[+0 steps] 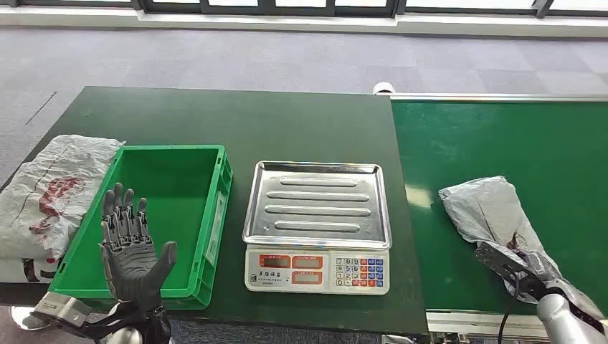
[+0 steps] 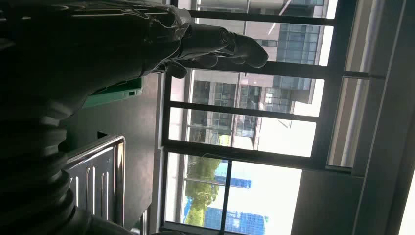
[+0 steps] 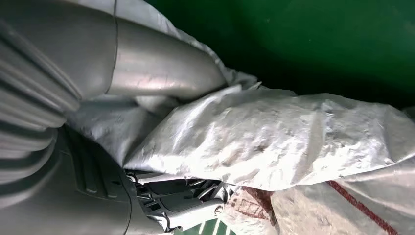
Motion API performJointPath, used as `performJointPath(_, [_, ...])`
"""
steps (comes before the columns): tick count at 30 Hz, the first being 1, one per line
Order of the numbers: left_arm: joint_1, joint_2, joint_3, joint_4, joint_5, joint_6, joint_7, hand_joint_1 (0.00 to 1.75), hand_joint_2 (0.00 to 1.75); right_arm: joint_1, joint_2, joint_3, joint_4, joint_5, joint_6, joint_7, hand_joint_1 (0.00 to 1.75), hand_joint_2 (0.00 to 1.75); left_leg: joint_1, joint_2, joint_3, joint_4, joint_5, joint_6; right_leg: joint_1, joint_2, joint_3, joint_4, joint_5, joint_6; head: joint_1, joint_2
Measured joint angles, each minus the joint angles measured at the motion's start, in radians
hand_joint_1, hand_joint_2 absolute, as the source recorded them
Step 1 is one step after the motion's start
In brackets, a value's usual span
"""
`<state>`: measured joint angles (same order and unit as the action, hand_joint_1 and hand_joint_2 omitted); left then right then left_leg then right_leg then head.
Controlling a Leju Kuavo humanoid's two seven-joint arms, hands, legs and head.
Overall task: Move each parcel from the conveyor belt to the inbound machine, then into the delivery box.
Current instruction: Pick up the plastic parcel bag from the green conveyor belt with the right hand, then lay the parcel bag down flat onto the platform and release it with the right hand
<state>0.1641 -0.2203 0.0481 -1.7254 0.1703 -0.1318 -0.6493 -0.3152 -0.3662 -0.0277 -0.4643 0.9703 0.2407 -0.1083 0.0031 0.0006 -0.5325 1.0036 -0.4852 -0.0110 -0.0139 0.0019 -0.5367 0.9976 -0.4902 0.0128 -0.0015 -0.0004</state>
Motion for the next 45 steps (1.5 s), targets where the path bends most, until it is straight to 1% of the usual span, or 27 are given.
performJointPath(2, [-0.002,0.000,0.000,0.000,0.001,0.000,0.000,0.00,1.75,0.000,0.000,0.005,0.000,-0.005,-0.001,-0.009,1.75,1.75,0.000,0.000,0.000,0.000,0.000,0.000,0.000,0.000,0.000,0.000,0.000,0.000,0.000,0.000])
performJointPath(6, [-0.007,0.002,0.000,0.003,0.006,0.000,0.000,0.00,1.75,-0.001,0.002,0.026,0.000,-0.029,-0.003,-0.054,1.75,1.75,0.001,0.001,0.001,0.000,0.000,-0.001,0.001,0.000,0.001,0.000,0.000,-0.001,0.000,0.000])
performJointPath(9, [-0.010,0.003,0.000,0.010,0.008,0.000,-0.002,0.00,1.75,0.001,0.007,0.042,-0.009,-0.049,-0.021,-0.085,1.75,1.75,0.002,0.003,-0.002,0.000,-0.001,-0.002,0.002,0.002,0.001,0.000,0.000,-0.001,0.000,0.000])
performJointPath(11, [-0.011,0.003,0.000,0.013,0.011,-0.001,-0.008,0.00,1.75,0.008,0.015,0.053,-0.025,-0.062,-0.056,-0.109,1.75,1.75,0.002,0.004,-0.005,0.000,-0.002,-0.003,0.002,0.003,0.001,0.000,0.000,-0.002,0.000,0.000])
performJointPath(14, [-0.005,0.004,0.000,0.012,0.012,-0.007,-0.022,0.00,1.75,0.035,0.039,0.061,-0.091,-0.106,-0.142,-0.176,1.75,1.75,0.002,0.004,-0.009,-0.001,-0.002,-0.003,0.002,0.003,0.000,0.001,0.000,-0.003,0.000,0.000])
performJointPath(16, [0.005,0.004,0.001,0.007,0.012,-0.017,-0.034,0.00,1.75,0.061,0.064,0.062,-0.178,-0.144,-0.199,-0.206,1.75,1.75,0.002,0.004,-0.009,-0.001,-0.001,-0.004,0.002,0.003,-0.004,0.002,0.000,-0.003,0.000,0.000])
performJointPath(18, [0.014,0.004,0.001,0.004,0.012,-0.028,-0.041,0.00,1.75,0.079,0.083,0.062,-0.268,-0.168,-0.236,-0.209,1.75,1.75,0.002,0.000,-0.008,-0.001,0.002,-0.004,0.001,0.000,-0.007,0.002,0.001,-0.003,0.000,0.000])
performJointPath(20, [0.018,0.004,0.002,0.005,0.012,-0.041,-0.045,0.00,1.75,0.106,0.099,0.060,-0.366,-0.195,-0.295,-0.231,1.75,1.75,0.002,-0.005,-0.010,-0.001,0.005,-0.004,0.000,-0.005,-0.010,0.002,0.001,-0.004,0.000,0.000])
performJointPath(23, [0.012,0.004,0.002,0.014,0.008,-0.060,-0.048,0.00,1.75,0.172,0.142,0.043,-0.581,-0.245,-0.430,-0.286,1.75,1.75,0.002,-0.008,-0.013,-0.001,0.005,-0.005,0.000,-0.008,-0.012,0.002,0.001,-0.004,0.000,0.000])
performJointPath(25, [0.000,0.004,0.002,0.024,0.003,-0.065,-0.049,0.00,1.75,0.210,0.174,0.032,-0.728,-0.271,-0.486,-0.300,1.75,1.75,0.002,-0.008,-0.014,-0.001,0.005,-0.005,0.000,-0.008,-0.013,0.002,0.001,-0.004,0.000,0.000])
performJointPath(28, [-0.015,0.004,0.001,0.037,0.000,-0.066,-0.049,0.00,1.75,0.257,0.218,0.026,-0.902,-0.278,-0.563,-0.328,1.75,1.75,0.002,-0.007,-0.014,-0.001,0.005,-0.005,0.000,-0.007,-0.013,0.002,0.001,-0.004,0.000,0.000])
performJointPath(31, [-0.023,0.003,-0.002,0.045,-0.001,-0.067,-0.049,0.00,1.75,0.292,0.263,0.034,-1.038,-0.259,-0.635,-0.343,1.75,1.75,0.002,-0.007,-0.014,-0.001,0.005,-0.005,0.000,-0.007,-0.013,0.002,0.001,-0.004,0.000,0.000])
performJointPath(34, [-0.031,0.002,-0.010,0.054,-0.001,-0.073,-0.049,0.00,1.75,0.302,0.294,0.052,-1.126,-0.258,-0.659,-0.334,1.75,1.75,0.002,-0.006,-0.014,-0.001,0.005,-0.005,-0.001,-0.007,-0.013,0.002,0.001,-0.004,0.000,0.000])
performJointPath(38, [-0.066,0.002,-0.024,0.085,-0.001,-0.083,-0.045,0.00,1.75,0.274,0.324,0.076,-1.158,-0.263,-0.632,-0.309,1.75,1.75,0.002,-0.006,-0.014,-0.001,0.006,-0.004,-0.001,-0.007,-0.013,0.002,0.003,-0.004,0.000,0.000])
performJointPath(42, [-0.093,0.002,-0.036,0.113,-0.002,-0.086,-0.044,0.00,1.75,0.215,0.348,0.095,-1.129,-0.204,-0.626,-0.272,1.75,1.75,0.002,-0.005,-0.015,-0.001,0.008,-0.004,-0.001,-0.005,-0.013,0.002,0.005,-0.004,0.000,0.000])
performJointPath(45, [-0.112,0.001,-0.045,0.127,-0.002,-0.090,-0.041,0.00,1.75,0.136,0.369,0.116,-1.045,-0.161,-0.589,-0.230,1.75,1.75,0.002,-0.004,-0.015,-0.001,0.009,-0.004,-0.001,-0.004,-0.014,0.003,0.006,-0.004,0.000,0.000])
